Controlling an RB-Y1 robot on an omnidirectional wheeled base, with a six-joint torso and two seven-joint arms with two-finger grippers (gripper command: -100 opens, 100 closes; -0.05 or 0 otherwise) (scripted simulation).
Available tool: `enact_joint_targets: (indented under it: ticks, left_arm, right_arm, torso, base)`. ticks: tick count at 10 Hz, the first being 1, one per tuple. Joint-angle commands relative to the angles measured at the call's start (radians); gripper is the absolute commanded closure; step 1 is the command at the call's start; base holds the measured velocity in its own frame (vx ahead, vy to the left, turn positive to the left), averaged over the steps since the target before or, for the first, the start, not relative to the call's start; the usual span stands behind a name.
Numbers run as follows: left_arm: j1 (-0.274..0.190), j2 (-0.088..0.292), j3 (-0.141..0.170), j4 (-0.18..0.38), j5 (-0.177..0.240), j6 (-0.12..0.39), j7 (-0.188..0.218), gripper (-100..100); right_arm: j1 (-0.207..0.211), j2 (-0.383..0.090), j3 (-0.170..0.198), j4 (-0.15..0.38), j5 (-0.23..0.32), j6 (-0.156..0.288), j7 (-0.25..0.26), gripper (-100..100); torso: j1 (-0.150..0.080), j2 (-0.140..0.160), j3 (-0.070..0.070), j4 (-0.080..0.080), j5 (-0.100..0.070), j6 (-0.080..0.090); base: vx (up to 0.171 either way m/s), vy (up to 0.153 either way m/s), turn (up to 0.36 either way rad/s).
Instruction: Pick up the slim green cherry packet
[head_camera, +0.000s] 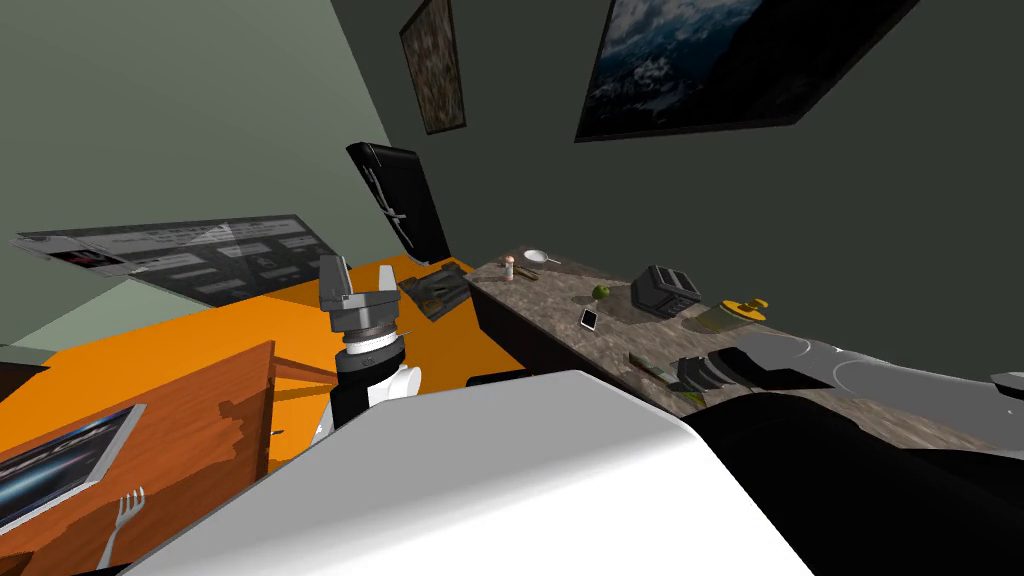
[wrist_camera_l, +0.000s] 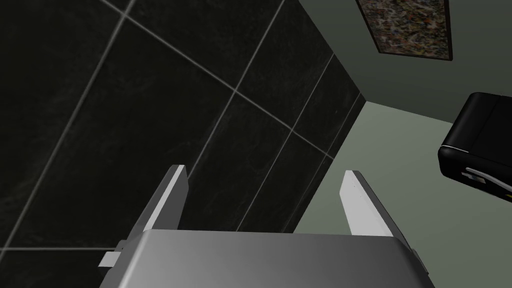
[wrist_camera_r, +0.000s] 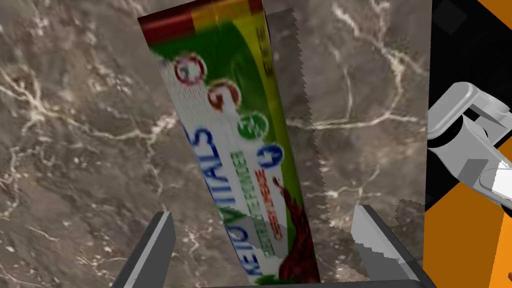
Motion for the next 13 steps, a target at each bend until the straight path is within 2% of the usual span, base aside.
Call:
enact_joint_targets:
  ticks: [1, 3, 4, 5, 7, 8, 9, 13]
  left_arm:
    - [0.000, 0.000, 0.000, 0.000, 0.000, 0.000, 0.000, 0]
    - [0.000, 0.000, 0.000, 0.000, 0.000, 0.000, 0.000, 0]
    - [0.000, 0.000, 0.000, 0.000, 0.000, 0.000, 0.000, 0]
    - [0.000, 0.000, 0.000, 0.000, 0.000, 0.000, 0.000, 0]
    - [0.000, 0.000, 0.000, 0.000, 0.000, 0.000, 0.000, 0]
    - [0.000, 0.000, 0.000, 0.000, 0.000, 0.000, 0.000, 0]
    - [0.000, 0.000, 0.000, 0.000, 0.000, 0.000, 0.000, 0]
    - [0.000, 0.000, 0.000, 0.000, 0.000, 0.000, 0.000, 0]
  right_arm:
    - [0.029, 0.001, 0.004, -0.007, 0.018, -0.001, 0.006, -100]
    - [0.019, 0.001, 0.005, -0.001, 0.019, -0.009, 0.004, -100]
    - [0.021, 0.000, 0.004, -0.002, 0.018, -0.008, 0.005, 0]
    - [0.024, 0.034, 0.014, 0.009, 0.024, 0.014, 0.015, -100]
    - [0.027, 0.062, 0.021, 0.018, 0.029, 0.031, 0.024, -100]
    - [0.017, 0.056, 0.021, 0.021, 0.032, 0.021, 0.021, -100]
    - [0.014, 0.058, 0.023, 0.022, 0.035, 0.021, 0.020, 100]
    - [0.014, 0.058, 0.023, 0.022, 0.035, 0.021, 0.021, 100]
  torso:
    - [0.000, 0.000, 0.000, 0.000, 0.000, 0.000]
    - [0.002, 0.001, 0.001, 0.000, 0.001, 0.001]
    - [0.003, 0.002, 0.001, 0.001, 0.001, 0.001]
    - [0.004, 0.002, 0.001, 0.001, 0.001, 0.001]
    - [0.003, 0.002, 0.001, 0.000, 0.001, 0.001]
    - [0.003, 0.002, 0.001, 0.000, 0.001, 0.001]
    - [0.004, 0.002, 0.001, 0.001, 0.001, 0.001]
    - [0.002, 0.002, 0.001, 0.001, 0.000, 0.001]
  base:
    - [0.020, -0.051, 0.215]
    - [0.007, -0.022, 0.018]
    - [0.000, 0.000, 0.000]
    - [0.012, -0.011, 0.088]
    - [0.015, -0.015, 0.067]
    - [0.007, -0.006, 0.007]
    - [0.000, 0.000, 0.000]
    - [0.000, 0.000, 0.000]
